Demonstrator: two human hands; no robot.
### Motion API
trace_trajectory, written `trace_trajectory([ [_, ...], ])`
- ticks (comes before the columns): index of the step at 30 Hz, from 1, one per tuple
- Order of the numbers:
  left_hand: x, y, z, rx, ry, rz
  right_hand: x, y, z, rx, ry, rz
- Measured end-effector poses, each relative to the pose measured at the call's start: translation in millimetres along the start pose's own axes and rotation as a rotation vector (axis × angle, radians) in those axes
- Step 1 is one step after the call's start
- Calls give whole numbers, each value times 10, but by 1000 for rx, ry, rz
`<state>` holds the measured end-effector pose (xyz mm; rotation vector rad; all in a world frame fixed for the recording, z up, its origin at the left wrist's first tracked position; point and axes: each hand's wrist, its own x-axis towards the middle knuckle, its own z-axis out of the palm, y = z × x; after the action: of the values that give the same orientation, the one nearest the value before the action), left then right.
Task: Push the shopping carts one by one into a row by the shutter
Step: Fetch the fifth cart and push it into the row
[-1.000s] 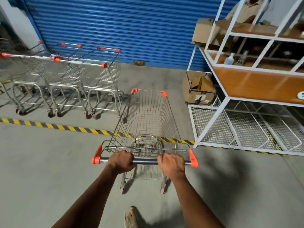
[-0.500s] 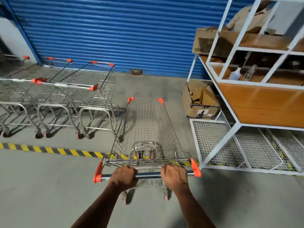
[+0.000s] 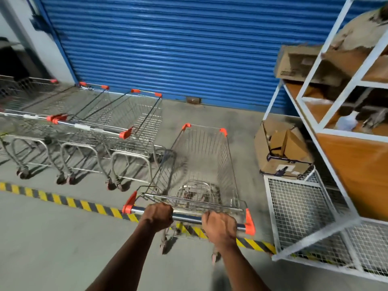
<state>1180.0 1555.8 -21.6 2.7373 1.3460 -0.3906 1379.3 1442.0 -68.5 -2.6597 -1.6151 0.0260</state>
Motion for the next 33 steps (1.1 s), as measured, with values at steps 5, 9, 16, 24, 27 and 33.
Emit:
trace_trajectory([
  [5, 729, -34, -154, -42, -37, 28, 710, 125, -119, 69, 114, 57],
  [9, 1221, -117, -220, -57, -1, 91, 1265, 180, -126, 22, 46, 66],
  [16, 2030, -538, -340, -22, 10, 75, 2137, -16, -59, -112, 32, 6],
  [24, 2666, -1019, -657, 10, 5, 86, 2714, -482, -157, 69, 186, 74],
  [27, 2856, -1087, -664, 29, -4, 123, 2849, -497, -166, 93, 226, 73],
  [33, 3198, -1149, -674, -10, -32, 166, 3185, -460, -132, -9, 174, 19],
])
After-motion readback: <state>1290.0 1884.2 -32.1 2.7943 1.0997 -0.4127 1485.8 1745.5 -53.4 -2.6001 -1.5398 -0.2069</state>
